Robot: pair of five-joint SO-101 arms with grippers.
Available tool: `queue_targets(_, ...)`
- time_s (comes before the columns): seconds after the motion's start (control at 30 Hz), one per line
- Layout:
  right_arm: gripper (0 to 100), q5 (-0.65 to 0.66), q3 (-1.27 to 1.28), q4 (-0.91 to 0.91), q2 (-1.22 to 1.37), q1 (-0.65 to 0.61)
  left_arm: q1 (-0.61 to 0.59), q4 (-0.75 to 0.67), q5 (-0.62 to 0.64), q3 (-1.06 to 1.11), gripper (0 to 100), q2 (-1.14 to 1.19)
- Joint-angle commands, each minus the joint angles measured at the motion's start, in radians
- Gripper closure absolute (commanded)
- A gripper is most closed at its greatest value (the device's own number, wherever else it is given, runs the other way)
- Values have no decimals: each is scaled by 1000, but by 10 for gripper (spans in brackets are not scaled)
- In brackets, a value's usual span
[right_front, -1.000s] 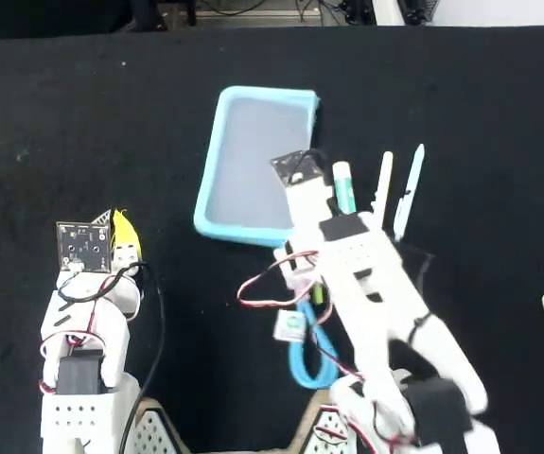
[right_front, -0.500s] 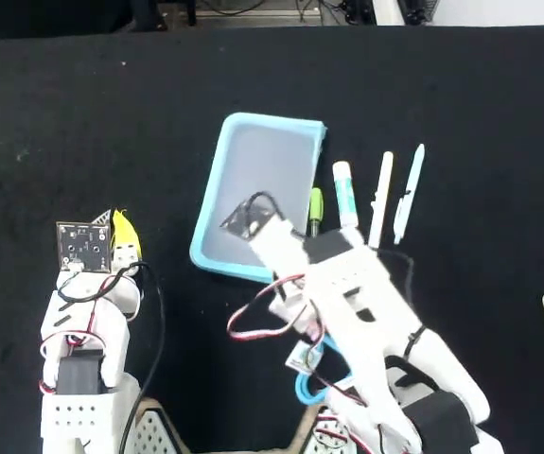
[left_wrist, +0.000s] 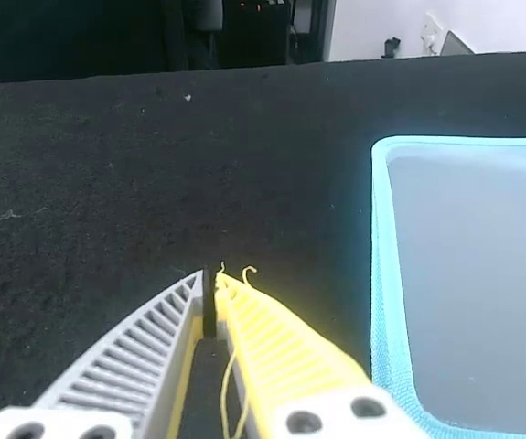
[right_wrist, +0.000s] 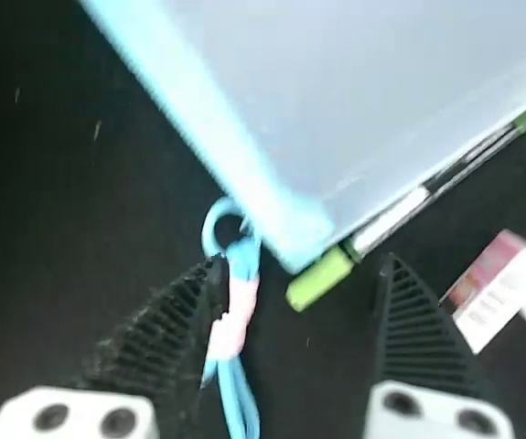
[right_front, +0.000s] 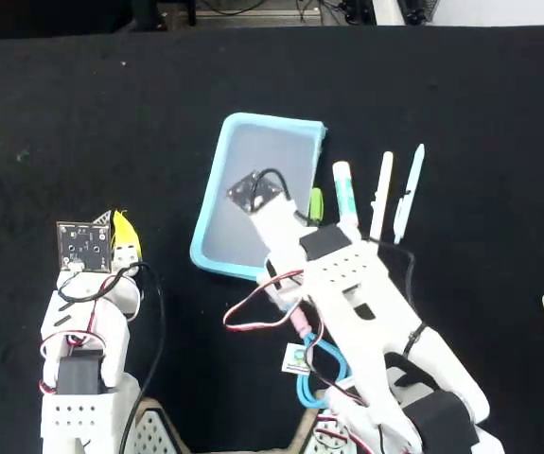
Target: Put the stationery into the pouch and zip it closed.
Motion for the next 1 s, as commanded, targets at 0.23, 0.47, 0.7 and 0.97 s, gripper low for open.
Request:
queue_targets(0.23, 747, -87, 143, -219, -13, 14, 10, 3, 6, 22, 970, -5)
queue_targets(0.47, 747, -87, 173, -219, -13, 14, 10, 3, 6, 22, 970, -5)
queue_targets(0.7, 747, -87, 185, -331, -7, 14, 10, 3, 6, 22, 970, -5)
queue_targets(0.97, 747, -87, 108, -457, 197, 8, 10, 3, 6, 22, 969, -5)
